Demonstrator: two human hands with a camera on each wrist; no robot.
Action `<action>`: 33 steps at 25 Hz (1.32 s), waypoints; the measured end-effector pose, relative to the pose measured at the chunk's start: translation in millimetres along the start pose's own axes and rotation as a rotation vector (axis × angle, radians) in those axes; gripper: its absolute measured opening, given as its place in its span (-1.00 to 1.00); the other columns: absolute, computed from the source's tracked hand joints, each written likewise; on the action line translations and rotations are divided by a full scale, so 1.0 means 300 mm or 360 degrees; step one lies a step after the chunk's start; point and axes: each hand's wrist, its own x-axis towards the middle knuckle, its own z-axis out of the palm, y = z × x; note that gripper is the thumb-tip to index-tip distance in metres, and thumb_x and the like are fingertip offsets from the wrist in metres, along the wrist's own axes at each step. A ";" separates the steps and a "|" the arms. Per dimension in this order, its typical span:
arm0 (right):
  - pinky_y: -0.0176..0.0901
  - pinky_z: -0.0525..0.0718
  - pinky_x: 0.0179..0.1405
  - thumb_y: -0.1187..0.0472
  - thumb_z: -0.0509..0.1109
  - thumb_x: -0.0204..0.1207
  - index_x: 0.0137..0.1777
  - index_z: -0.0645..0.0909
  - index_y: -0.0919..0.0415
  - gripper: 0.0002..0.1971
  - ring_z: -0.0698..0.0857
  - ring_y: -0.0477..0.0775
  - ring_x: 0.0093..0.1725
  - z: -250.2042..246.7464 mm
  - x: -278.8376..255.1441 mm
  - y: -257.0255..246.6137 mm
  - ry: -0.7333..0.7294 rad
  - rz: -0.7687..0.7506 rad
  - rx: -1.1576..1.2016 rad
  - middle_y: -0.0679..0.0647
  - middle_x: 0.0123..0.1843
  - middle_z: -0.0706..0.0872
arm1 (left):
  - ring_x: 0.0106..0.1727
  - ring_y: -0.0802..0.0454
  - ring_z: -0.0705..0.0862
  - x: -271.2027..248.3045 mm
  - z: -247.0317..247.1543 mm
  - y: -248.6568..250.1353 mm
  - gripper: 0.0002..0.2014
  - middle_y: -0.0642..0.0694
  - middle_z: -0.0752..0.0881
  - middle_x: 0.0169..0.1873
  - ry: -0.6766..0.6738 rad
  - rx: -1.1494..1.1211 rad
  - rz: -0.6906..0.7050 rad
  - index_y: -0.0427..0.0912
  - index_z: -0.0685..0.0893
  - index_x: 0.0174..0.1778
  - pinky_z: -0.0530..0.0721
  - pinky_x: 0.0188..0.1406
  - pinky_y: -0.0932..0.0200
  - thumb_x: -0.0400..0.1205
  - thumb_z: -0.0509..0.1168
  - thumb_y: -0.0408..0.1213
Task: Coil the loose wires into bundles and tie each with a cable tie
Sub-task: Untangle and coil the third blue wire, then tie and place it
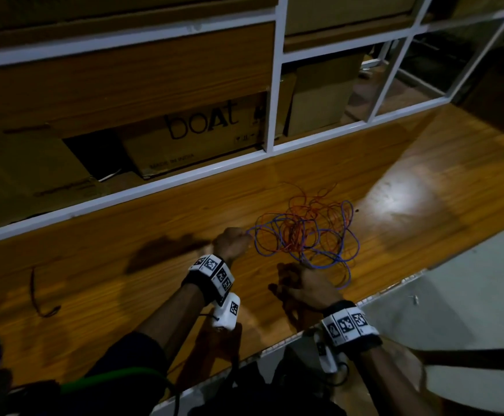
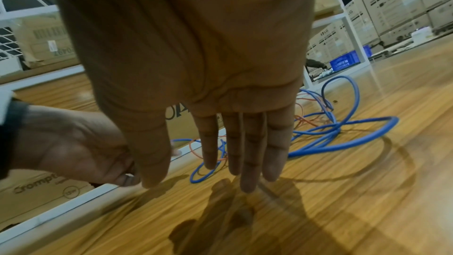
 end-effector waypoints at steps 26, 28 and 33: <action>-0.02 0.66 -0.09 0.11 0.58 0.47 0.20 0.63 0.17 -0.65 0.76 0.26 0.09 -0.116 0.299 -0.044 0.0621 -0.0357 -0.0037 0.19 0.16 0.76 | -0.56 0.23 0.52 -0.374 -0.107 0.009 -0.78 -0.04 0.65 -0.53 -0.0142 -0.0462 0.0149 -0.30 0.76 0.04 0.41 -0.50 0.36 0.78 0.23 -0.30; -0.06 0.67 0.02 0.19 0.60 0.46 0.38 0.59 0.12 -0.51 0.72 0.15 0.16 -0.071 0.240 -0.120 0.0538 -0.0656 0.0081 0.12 0.29 0.68 | -0.45 0.21 0.64 -0.375 -0.116 -0.009 -0.79 -0.03 0.75 -0.46 -0.0180 -0.0446 0.0158 -0.29 0.76 0.12 0.55 -0.36 0.26 0.77 0.25 -0.28; 0.00 0.72 0.06 0.25 0.43 0.57 0.41 0.60 0.06 -0.60 0.73 0.09 0.17 0.033 0.220 -0.216 0.0251 -0.0912 0.0129 0.08 0.26 0.75 | -0.16 0.10 0.81 -0.416 -0.127 -0.018 -0.91 -0.16 0.85 -0.21 -0.0420 -0.0887 0.0099 -0.33 0.68 0.05 0.71 0.00 0.18 0.74 0.26 -0.44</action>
